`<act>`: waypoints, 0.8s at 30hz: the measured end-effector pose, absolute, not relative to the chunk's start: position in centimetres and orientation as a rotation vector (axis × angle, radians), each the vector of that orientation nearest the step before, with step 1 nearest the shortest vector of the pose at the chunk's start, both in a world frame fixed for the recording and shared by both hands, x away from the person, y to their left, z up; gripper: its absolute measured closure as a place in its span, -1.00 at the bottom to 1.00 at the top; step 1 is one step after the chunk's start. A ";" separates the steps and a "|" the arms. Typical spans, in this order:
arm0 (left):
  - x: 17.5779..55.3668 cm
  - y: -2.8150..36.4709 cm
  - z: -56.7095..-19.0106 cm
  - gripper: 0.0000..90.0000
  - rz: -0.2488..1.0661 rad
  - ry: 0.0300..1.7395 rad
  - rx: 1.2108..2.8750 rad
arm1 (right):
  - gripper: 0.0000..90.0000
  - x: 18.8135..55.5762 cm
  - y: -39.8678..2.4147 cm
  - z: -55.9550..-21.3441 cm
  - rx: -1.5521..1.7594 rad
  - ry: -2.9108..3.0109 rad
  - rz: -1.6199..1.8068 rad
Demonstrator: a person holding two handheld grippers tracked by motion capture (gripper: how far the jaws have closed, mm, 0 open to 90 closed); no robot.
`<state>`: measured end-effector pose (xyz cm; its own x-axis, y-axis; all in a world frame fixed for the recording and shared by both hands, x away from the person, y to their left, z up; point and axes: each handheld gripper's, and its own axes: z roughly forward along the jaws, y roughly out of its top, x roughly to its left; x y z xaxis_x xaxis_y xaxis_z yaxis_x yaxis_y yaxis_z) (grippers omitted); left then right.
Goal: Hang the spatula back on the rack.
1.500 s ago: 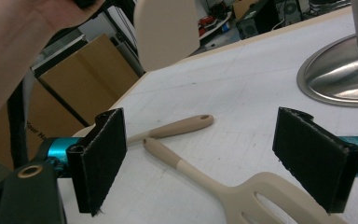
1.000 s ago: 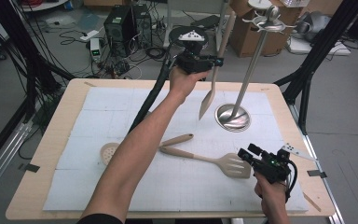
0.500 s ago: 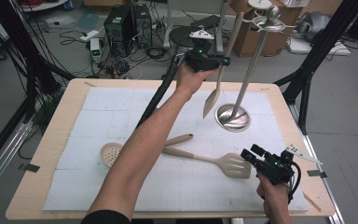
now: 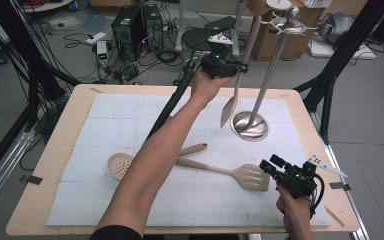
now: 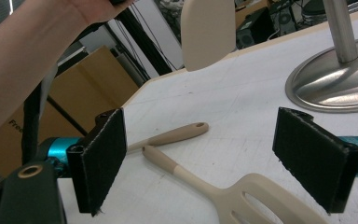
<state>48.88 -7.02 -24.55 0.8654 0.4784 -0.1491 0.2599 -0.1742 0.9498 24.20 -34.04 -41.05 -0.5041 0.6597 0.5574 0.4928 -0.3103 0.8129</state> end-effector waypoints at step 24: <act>49.1 -7.8 -24.9 0.72 0.213 0.607 1.786 | -0.62 24.1 -34.4 -40.9 1.508 1.721 2.002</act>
